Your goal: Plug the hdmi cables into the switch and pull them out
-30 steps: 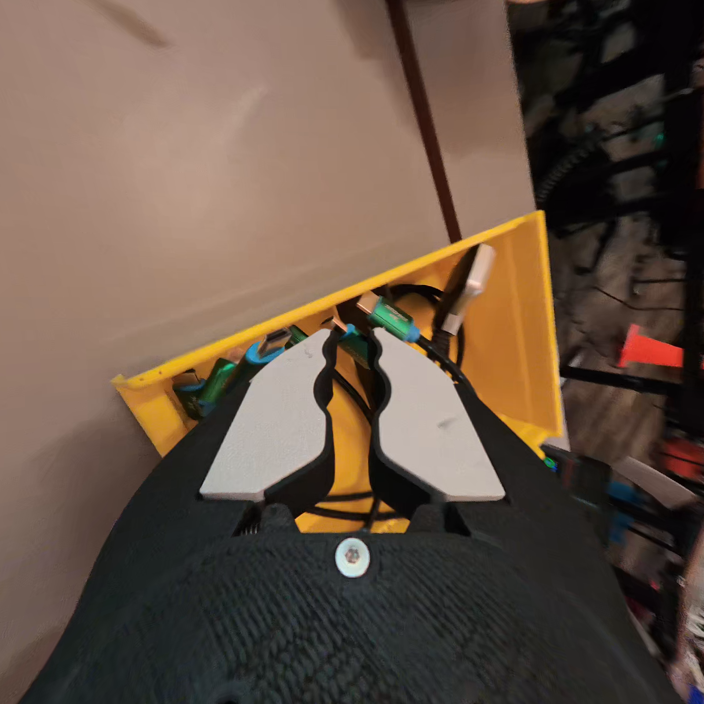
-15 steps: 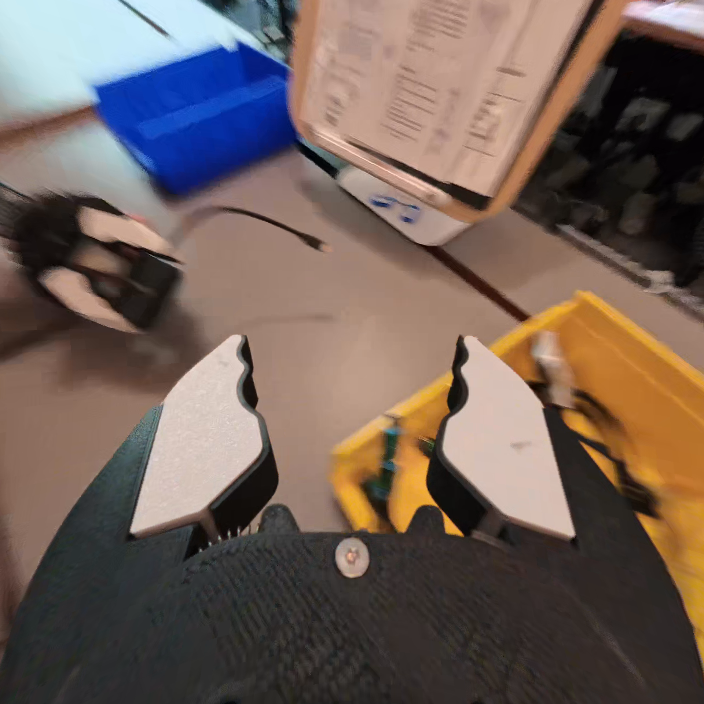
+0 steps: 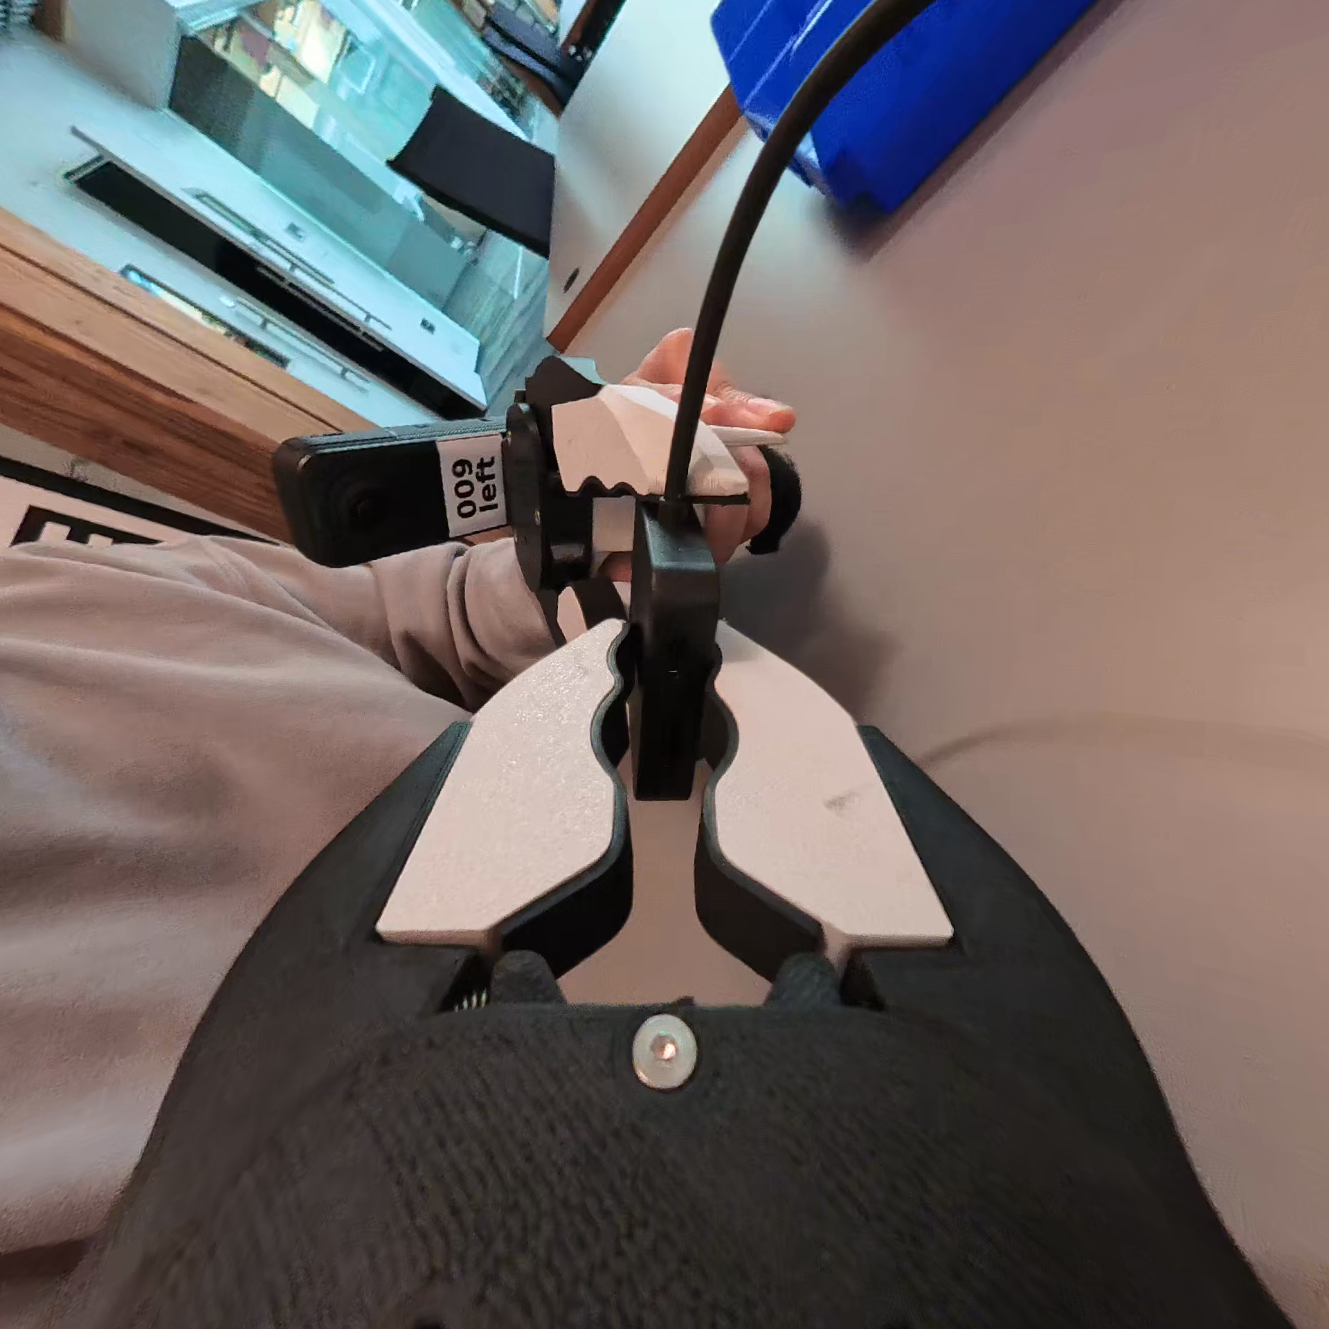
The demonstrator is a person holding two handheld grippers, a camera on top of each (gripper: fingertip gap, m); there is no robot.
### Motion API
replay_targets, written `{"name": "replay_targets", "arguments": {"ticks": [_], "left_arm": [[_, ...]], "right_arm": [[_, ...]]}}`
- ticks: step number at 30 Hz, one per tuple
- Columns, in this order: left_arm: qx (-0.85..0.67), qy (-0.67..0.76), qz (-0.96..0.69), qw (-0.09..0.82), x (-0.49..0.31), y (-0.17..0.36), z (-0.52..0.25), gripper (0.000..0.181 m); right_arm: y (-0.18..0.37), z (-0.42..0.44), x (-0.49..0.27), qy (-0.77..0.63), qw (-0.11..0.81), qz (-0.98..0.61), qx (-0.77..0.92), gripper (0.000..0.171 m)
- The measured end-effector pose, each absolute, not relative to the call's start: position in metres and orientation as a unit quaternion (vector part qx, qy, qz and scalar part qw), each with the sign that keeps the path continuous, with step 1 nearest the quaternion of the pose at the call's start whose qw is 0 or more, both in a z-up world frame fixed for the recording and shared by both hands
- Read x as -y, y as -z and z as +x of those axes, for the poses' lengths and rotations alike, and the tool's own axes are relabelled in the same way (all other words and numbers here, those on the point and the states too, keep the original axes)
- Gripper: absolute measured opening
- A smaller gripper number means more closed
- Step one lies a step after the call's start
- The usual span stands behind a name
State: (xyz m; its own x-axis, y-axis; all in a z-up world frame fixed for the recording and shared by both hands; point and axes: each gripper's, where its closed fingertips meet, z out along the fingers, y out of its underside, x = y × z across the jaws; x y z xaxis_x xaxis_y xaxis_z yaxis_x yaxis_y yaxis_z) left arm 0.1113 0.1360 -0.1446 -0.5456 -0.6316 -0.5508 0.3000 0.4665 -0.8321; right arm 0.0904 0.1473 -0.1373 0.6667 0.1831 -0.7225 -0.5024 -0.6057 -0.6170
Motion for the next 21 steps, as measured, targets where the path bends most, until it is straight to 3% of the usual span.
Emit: {"name": "replay_targets", "arguments": {"ticks": [5,10,12,15,18,21], "left_arm": [[-0.705,0.498,-0.127,0.489,-0.138,0.147,0.116,0.076],[-0.700,0.491,-0.162,0.493,-0.148,0.149,0.124,0.076],[-0.704,0.473,-0.171,0.502,-0.154,0.153,0.128,0.075],[-0.713,0.450,-0.188,0.504,-0.160,0.161,0.134,0.072],[-0.720,0.444,-0.193,0.498,-0.161,0.168,0.137,0.070],[-0.733,0.437,-0.202,0.481,-0.163,0.178,0.139,0.068]], "right_arm": [[0.142,0.108,-0.140,-0.315,0.417,-0.850,-0.062,0.014],[0.101,0.201,-0.102,-0.072,0.422,-0.902,-0.058,0.014],[0.083,0.266,-0.065,0.126,0.358,-0.924,-0.038,0.014],[0.059,0.359,0.001,0.360,0.185,-0.914,0.024,0.014],[0.075,0.415,0.050,0.380,0.044,-0.923,0.047,0.014],[0.103,0.449,0.079,0.355,-0.011,-0.934,0.043,0.015]]}}
